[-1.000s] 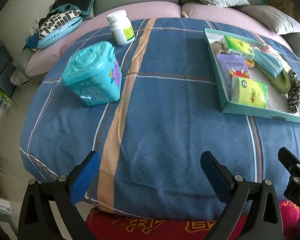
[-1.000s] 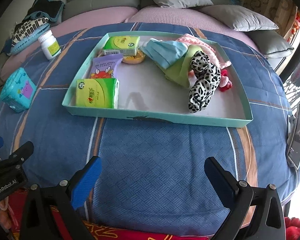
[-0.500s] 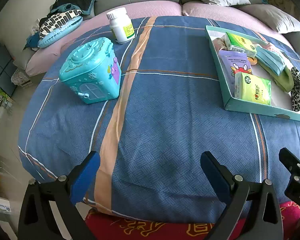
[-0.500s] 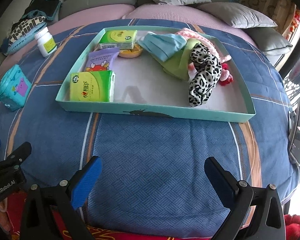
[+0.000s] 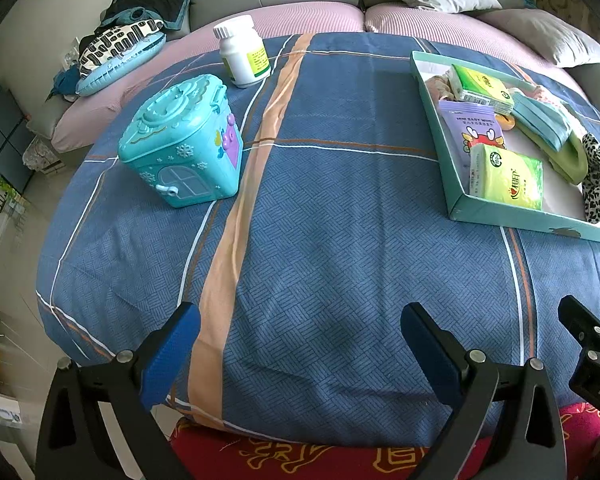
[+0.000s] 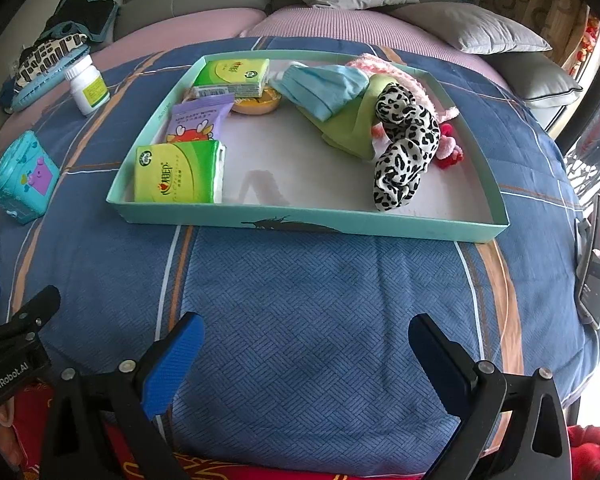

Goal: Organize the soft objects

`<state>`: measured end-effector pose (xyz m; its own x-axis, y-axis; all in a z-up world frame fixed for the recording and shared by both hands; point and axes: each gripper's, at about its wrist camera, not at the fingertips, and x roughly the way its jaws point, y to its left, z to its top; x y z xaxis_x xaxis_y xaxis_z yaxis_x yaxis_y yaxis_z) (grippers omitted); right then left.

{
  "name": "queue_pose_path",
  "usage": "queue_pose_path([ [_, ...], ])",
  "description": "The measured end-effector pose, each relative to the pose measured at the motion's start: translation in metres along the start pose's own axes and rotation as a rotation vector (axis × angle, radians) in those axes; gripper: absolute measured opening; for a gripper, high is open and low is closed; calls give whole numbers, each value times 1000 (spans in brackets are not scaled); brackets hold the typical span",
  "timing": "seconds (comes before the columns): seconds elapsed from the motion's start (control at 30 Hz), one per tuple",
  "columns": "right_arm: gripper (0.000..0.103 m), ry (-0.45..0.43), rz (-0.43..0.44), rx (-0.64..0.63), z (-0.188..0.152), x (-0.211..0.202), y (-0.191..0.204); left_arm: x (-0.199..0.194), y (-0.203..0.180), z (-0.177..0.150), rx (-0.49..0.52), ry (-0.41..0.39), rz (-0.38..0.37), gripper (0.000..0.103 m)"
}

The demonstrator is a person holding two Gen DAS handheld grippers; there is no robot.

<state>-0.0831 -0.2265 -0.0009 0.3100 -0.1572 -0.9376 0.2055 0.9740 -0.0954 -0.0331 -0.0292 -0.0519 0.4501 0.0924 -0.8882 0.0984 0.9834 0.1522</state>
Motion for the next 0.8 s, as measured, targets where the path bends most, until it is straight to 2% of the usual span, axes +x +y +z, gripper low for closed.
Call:
queue_pose_path([
  [0.8, 103, 7, 0, -2, -1, 2, 1, 0, 0, 0, 6, 4, 5, 100],
])
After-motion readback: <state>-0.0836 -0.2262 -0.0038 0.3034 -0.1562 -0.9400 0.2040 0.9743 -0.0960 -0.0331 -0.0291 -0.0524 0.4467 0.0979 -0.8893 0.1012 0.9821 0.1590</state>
